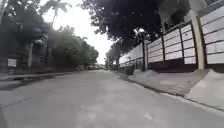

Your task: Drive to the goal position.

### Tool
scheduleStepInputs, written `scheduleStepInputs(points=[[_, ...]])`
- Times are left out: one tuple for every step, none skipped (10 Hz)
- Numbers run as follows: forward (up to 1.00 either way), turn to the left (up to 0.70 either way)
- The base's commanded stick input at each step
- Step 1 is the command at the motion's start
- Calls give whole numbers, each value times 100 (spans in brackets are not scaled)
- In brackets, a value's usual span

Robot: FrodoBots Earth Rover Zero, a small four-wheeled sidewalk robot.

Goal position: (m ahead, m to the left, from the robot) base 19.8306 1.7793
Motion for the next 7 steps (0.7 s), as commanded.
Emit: scheduleStepInputs(points=[[50, 0], [50, 0], [50, 0], [50, 0], [50, 0], [50, 0], [50, 0]])
